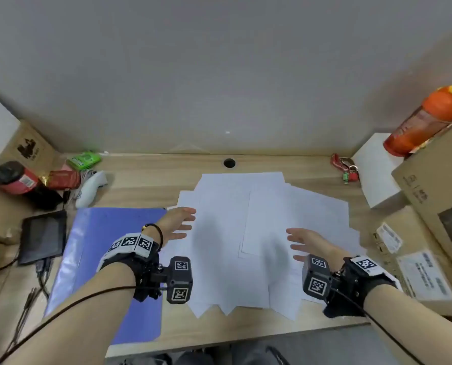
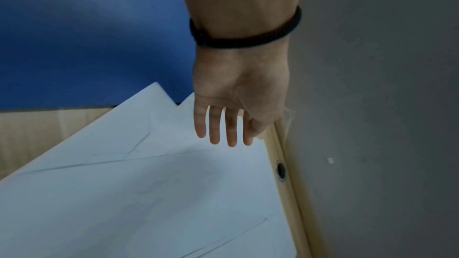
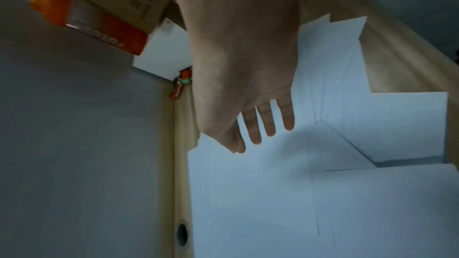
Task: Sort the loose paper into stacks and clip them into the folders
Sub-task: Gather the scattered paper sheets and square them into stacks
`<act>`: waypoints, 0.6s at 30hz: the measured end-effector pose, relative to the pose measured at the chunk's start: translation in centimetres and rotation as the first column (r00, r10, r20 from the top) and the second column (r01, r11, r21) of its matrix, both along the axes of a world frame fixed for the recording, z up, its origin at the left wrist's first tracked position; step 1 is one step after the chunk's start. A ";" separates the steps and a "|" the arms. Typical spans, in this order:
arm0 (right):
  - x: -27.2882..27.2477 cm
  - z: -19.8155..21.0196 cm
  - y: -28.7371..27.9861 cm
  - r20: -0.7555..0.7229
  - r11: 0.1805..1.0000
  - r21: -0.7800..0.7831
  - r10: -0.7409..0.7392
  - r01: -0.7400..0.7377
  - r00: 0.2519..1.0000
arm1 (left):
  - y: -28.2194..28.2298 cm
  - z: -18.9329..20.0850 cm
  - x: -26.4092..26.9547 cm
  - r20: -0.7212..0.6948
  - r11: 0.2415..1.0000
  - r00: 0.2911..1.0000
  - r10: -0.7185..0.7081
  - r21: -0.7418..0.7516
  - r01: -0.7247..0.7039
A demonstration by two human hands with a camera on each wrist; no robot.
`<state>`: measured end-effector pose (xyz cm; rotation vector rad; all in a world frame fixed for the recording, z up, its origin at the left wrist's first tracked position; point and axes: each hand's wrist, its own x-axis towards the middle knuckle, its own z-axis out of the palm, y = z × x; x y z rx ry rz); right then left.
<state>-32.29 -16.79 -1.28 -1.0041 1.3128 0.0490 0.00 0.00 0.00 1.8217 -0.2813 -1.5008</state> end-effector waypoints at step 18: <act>3.0 -4.4 2.2 0.078 0.955 -0.005 0.297 -0.298 0.952 | -1.6 -4.8 -3.7 -0.039 0.959 0.971 0.236 0.172 -0.226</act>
